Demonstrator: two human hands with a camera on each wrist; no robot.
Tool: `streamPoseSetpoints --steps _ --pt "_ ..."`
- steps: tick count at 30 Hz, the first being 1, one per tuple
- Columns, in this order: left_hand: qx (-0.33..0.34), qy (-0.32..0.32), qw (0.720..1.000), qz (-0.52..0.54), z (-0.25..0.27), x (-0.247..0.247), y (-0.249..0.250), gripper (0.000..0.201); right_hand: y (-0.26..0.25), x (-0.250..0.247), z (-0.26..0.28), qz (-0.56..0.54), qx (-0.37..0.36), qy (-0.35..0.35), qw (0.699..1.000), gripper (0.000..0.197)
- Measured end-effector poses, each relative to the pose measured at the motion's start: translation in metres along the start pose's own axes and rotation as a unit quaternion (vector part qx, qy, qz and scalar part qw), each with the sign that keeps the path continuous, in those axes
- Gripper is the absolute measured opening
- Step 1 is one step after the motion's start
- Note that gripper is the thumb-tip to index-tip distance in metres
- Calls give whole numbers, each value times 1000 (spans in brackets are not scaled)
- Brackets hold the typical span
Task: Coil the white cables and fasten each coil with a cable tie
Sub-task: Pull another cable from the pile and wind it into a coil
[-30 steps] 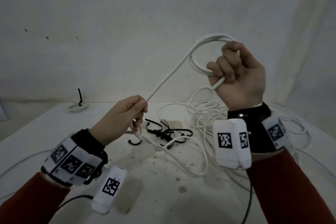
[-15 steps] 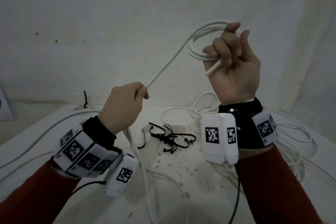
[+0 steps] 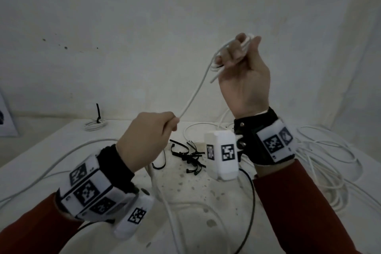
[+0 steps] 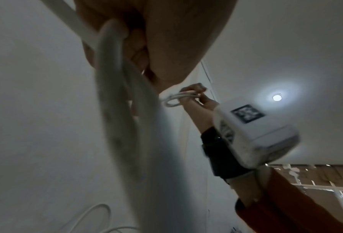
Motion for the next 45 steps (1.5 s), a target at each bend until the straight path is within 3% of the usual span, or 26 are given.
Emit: streamPoseSetpoints --steps 4,7,11,13,15,17,20,24,29,33,36,38,40,42,45 --pt "61 -33 997 16 11 -4 13 27 9 -3 -1 150 -72 36 985 20" --pt "48 -47 998 -12 13 -2 4 35 12 -8 -4 148 -53 71 985 22" --pt "-55 19 997 -55 -4 -25 -38 34 11 -25 -8 198 16 118 973 30" --pt "-89 66 990 -84 -16 -45 -59 36 15 -37 -3 290 87 121 945 31" --pt "-115 87 983 -113 -26 -60 -76 40 25 -45 8 354 166 83 917 34" --pt "-131 78 979 -136 -30 -64 -89 43 33 -47 22 339 222 28 914 40" --pt "-137 19 978 -158 -29 -48 -93 44 32 -37 36 209 255 -19 944 41" --pt "-91 -61 980 -164 -12 -9 -70 43 24 -25 31 58 196 -20 979 37" --pt "26 -85 984 -152 11 12 -28 39 23 -19 21 -54 76 19 995 35" --pt "64 -120 979 -152 21 16 -8 42 32 -13 17 -47 27 29 998 30" --pt "92 -125 979 -131 24 12 -2 39 39 -6 13 81 -21 15 996 19" --pt "117 -114 982 -99 23 3 3 41 42 -2 13 266 -69 -5 961 12" --pt "143 -111 980 -84 22 -3 6 48 49 4 19 452 -101 -59 884 10" --pt "167 -115 976 -73 20 -7 11 42 62 8 25 605 -103 -133 778 5" --pt "187 -105 974 -79 15 -18 10 39 84 5 35 772 -83 -243 581 17"
Point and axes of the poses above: each hand's wrist, its own z-axis away from the middle knuckle, its own x-axis out of the palm, y = z × x, the point moved 8 cm from there along -z, towards the middle knuckle, and after that the axes turned 5 degrees about y, right-handed, at the moved point
